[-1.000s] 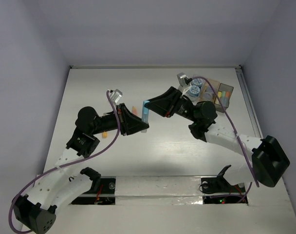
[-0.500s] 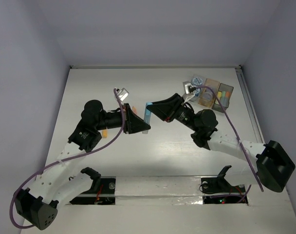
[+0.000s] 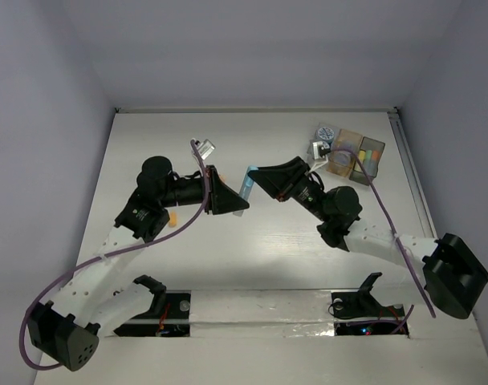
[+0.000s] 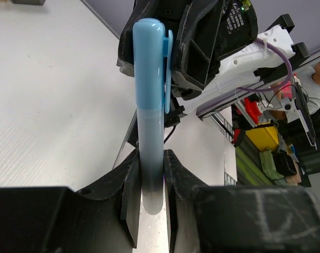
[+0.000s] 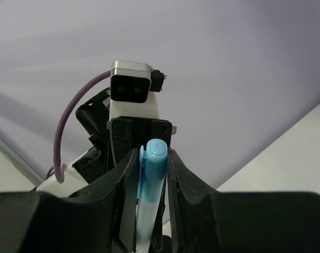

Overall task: Sort the stationery into containers
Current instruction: Close the pen cap on the pen, then place the pen in the storage box.

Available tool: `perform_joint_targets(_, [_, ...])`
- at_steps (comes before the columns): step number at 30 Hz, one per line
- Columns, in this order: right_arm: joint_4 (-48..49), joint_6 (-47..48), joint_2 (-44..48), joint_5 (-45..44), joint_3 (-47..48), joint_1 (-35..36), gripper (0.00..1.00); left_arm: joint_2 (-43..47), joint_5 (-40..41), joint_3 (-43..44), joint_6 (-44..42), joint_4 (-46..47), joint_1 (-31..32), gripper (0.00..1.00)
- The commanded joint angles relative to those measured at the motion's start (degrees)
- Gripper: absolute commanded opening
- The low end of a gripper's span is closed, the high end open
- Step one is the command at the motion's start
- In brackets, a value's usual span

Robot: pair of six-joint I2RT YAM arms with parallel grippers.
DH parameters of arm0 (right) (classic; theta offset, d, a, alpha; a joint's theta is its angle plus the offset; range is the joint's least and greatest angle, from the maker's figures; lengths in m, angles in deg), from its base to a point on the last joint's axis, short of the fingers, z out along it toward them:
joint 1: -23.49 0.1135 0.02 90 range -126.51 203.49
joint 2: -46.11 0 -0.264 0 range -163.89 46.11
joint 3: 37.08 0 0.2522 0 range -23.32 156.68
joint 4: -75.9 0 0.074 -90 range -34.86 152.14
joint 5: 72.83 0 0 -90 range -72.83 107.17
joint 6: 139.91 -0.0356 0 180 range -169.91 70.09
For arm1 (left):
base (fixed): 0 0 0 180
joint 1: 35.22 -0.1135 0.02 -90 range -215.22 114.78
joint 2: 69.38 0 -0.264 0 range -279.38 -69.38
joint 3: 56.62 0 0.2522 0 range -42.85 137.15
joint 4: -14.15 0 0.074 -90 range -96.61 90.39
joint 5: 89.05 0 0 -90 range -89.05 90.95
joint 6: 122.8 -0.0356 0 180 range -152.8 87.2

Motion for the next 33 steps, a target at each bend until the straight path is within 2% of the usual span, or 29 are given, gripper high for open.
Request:
perform_joint_targets(1, [-25.08,5.22,-1.75,14.69,-3.37,6.1,0.0,2.69,9.7,7.66,0.75,25.7,-1.97,0.04])
perform_joint_targets(3, [-27.9,6.28,0.18,10.31,-0.13,4.7,0.0,3.31,9.0,4.33,-0.31,22.53,-1.97,0.13])
perform_joint_targets(4, [-28.7,6.54,0.63,8.8,0.94,4.0,0.0,3.75,8.48,3.18,-1.97,21.04,-1.97,0.25])
perform_joint_targets(7, [-29.94,5.49,1.51,5.27,4.11,-1.09,0.0,4.97,7.07,-1.12,-4.88,14.63,-1.97,0.43])
perform_joint_targets(8, [-29.94,4.44,1.51,4.92,4.72,-4.15,0.0,5.59,6.98,-3.31,-6.71,12.0,-1.97,0.53])
perform_joint_targets(10, [-30.55,3.47,1.08,4.13,7.0,-7.42,0.0,7.34,7.33,-5.34,-8.48,9.44,-1.97,0.65])
perform_joint_targets(14, [-32.31,2.94,-0.68,5.44,11.13,-15.77,0.0,10.07,9.43,-7.73,-14.1,0.41,-1.97,0.79])
perform_joint_targets(18, [-40.73,8.02,-0.6,3.79,15.44,-24.2,0.0,12.27,12.59,-7.29,-20.16,-5.86,-1.97,0.86])
perform_joint_targets(20, [-51.79,14.67,-0.33,0.19,17.99,-29.39,0.0,13.5,15.31,-7.46,-21.23,-7.7,-1.97,0.93])
perform_joint_targets(22, [-61.96,20.74,-0.6,-7.36,22.12,-34.56,0.0,14.55,16.72,-8.07,-22.11,-7.98,-1.97,0.98])
perform_joint_targets(24, [-66.48,23.84,-0.68,-16.38,24.58,-37.83,0.0,15.35,18.4,-9.74,-22.29,-7.36,-1.97,0.99])
perform_joint_targets(25, [-69.55,24.9,-0.68,-17.74,25.11,-39.5,0.0,15.87,19.1,-10.27,-22.29,-7.19,-1.97,0.99])
perform_joint_targets(27, [-71.33,27.45,-1.64,-19.58,26.43,-44.86,0.0,15.88,22.08,-9.49,-23.34,-9.37,-1.97,0.99])
perform_joint_targets(29, [-75.37,30.79,-4.71,-24.06,30.29,-47.32,0.0,16.67,25.93,-9.14,-23.87,-10.08,-0.05,0.99])
perform_joint_targets(33, [-78.28,34.58,-10.69,-31.54,35.66,-50.4,0.0,17.2,28.68,-8.6,-24.75,-11.23,2.77,0.99])
